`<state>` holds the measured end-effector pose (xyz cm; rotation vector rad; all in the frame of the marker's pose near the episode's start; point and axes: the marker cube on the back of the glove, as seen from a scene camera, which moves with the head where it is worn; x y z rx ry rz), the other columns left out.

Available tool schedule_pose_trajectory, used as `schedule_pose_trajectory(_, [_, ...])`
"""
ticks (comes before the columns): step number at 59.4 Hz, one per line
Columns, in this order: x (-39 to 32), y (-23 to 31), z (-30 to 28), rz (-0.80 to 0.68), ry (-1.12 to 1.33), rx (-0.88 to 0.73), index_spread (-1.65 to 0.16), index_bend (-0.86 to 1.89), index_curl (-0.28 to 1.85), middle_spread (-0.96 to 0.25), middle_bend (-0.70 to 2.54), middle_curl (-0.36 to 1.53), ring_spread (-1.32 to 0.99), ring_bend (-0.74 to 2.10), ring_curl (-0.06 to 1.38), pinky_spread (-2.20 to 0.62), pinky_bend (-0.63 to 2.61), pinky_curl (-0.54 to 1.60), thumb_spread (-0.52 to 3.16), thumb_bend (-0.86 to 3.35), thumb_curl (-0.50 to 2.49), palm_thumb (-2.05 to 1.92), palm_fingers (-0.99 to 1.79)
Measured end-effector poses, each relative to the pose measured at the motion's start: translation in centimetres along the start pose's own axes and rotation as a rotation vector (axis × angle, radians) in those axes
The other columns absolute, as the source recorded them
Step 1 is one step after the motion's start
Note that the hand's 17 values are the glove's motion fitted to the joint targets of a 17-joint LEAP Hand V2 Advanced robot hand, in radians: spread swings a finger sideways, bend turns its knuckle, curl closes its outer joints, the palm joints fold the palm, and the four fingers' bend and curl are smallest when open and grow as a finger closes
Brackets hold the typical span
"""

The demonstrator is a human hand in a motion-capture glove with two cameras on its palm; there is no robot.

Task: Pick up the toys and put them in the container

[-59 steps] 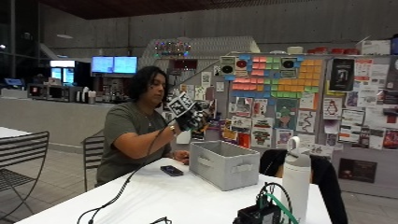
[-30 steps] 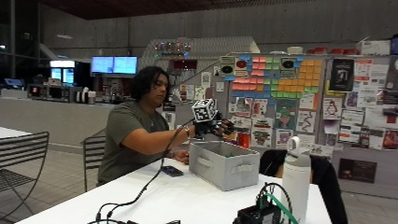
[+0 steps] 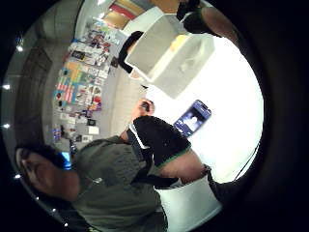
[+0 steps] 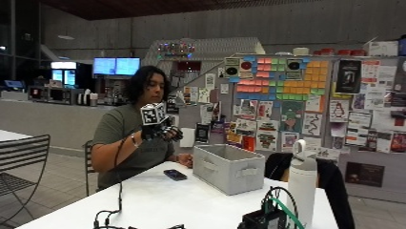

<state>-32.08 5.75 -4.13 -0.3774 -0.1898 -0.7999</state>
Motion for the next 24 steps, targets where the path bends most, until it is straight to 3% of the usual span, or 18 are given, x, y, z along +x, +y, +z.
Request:
schedule_pose_trajectory(10, [2.6, 3.2, 0.0, 0.045, 0.093, -0.012, -0.42, 0.26, 0.54, -0.12, 0.29, 0.53, -0.18, 0.65, 0.32, 0.02, 0.85, 0.33, 1.18, -0.05, 0.31, -0.06, 0.1])
schedule_pose_trajectory(24, [2.8, 4.5, 0.8, -0.001, 0.069, -0.03, -0.43, 0.26, 0.52, -0.11, 0.27, 0.49, -0.16, 0.56, 0.29, 0.03, 0.81, 0.32, 1.19, -0.04, 0.28, -0.05, 0.11])
